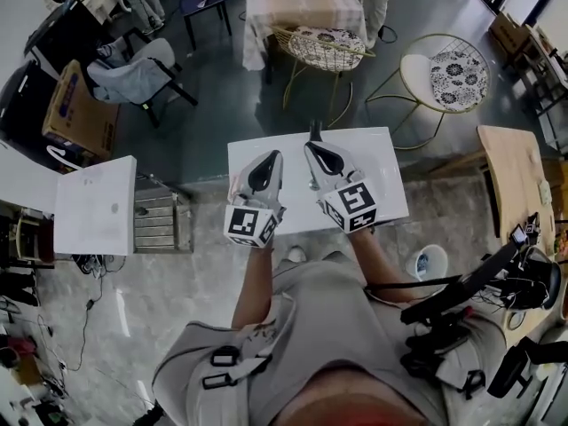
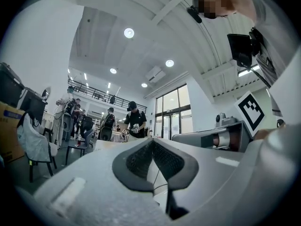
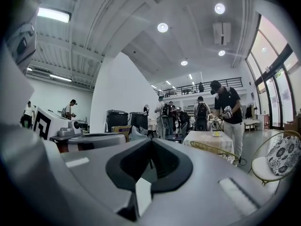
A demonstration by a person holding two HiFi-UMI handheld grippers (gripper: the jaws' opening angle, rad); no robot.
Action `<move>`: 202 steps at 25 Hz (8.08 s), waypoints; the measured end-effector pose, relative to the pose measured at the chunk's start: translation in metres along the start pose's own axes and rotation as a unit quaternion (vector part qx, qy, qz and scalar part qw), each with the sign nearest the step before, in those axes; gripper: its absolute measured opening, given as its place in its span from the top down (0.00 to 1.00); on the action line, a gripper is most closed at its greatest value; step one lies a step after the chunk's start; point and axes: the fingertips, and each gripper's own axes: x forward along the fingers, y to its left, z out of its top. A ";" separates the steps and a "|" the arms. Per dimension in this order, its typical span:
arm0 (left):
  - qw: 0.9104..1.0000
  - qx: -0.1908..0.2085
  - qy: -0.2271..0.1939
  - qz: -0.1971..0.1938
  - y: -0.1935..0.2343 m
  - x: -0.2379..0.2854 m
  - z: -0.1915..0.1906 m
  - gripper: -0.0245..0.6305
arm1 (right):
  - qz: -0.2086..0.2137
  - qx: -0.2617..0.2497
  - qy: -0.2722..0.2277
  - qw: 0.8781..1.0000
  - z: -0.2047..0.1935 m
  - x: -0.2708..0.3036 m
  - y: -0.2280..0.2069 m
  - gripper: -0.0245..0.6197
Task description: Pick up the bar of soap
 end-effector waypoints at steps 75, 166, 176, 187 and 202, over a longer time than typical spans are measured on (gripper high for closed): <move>0.801 0.030 0.592 0.086 0.210 -0.115 -0.396 0.63 | -0.007 0.010 0.027 1.000 -0.008 0.010 -0.059 0.96; 0.904 0.029 0.396 0.156 0.198 -0.090 -0.266 0.81 | -0.001 0.034 0.038 0.999 -0.022 0.032 -0.051 0.96; 0.966 0.120 0.198 0.115 0.120 -0.027 -0.090 0.81 | 0.010 0.023 0.000 1.000 0.006 0.026 -0.047 0.96; 0.990 0.129 0.049 0.031 0.022 -0.011 0.027 0.81 | 0.029 -0.007 -0.039 0.999 0.034 0.004 -0.040 0.96; 0.993 0.098 0.054 0.033 0.020 -0.006 0.021 0.81 | 0.042 -0.008 -0.035 0.998 0.034 0.005 -0.041 0.96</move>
